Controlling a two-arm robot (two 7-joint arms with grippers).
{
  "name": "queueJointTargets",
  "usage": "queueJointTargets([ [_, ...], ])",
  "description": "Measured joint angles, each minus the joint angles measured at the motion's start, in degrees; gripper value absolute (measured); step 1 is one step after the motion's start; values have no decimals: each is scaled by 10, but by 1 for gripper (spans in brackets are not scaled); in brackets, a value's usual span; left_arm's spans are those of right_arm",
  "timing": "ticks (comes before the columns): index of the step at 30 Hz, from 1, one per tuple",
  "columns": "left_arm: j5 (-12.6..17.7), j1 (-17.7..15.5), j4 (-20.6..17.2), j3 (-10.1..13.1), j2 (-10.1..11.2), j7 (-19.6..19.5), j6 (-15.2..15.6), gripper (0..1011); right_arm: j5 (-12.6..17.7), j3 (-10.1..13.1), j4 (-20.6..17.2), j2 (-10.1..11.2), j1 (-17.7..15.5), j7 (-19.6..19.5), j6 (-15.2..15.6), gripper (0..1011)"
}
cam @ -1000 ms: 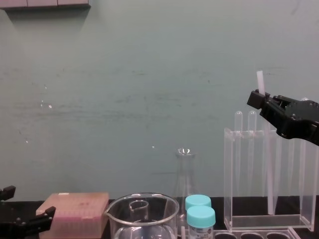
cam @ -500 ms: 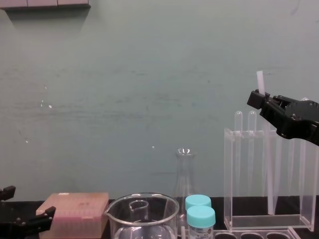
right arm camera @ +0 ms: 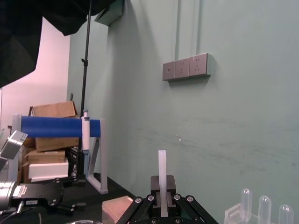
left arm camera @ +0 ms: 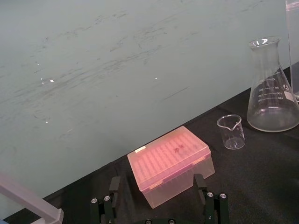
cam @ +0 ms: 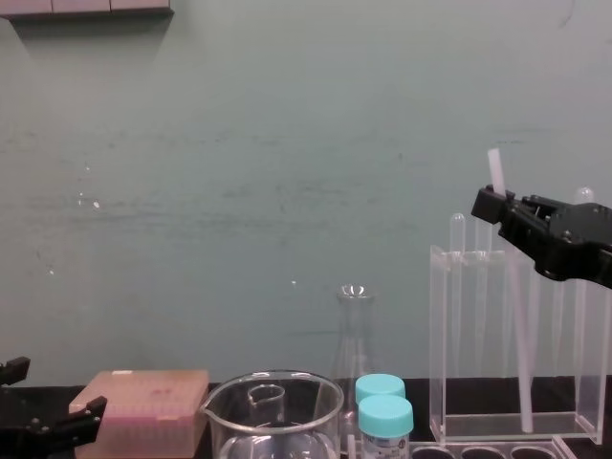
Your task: Pick up the stirring rod with one hand, then place it down.
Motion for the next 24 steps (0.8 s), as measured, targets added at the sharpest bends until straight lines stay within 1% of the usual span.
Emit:
queueJointTargets([
  [6,0,0,0,0,0,0,0,1000,-1,-1,-4,7,-6,1,2,67],
  [11,0,0,0,0,0,0,0,1000,-1,-3,3,7,-6,6,1,67],
  [21,0,0,0,0,0,0,0,1000,7,-13,34,4,6,23,5,66],
  [24,0,0,0,0,0,0,0,1000,7,-21,50,2,12,28,10,66],
])
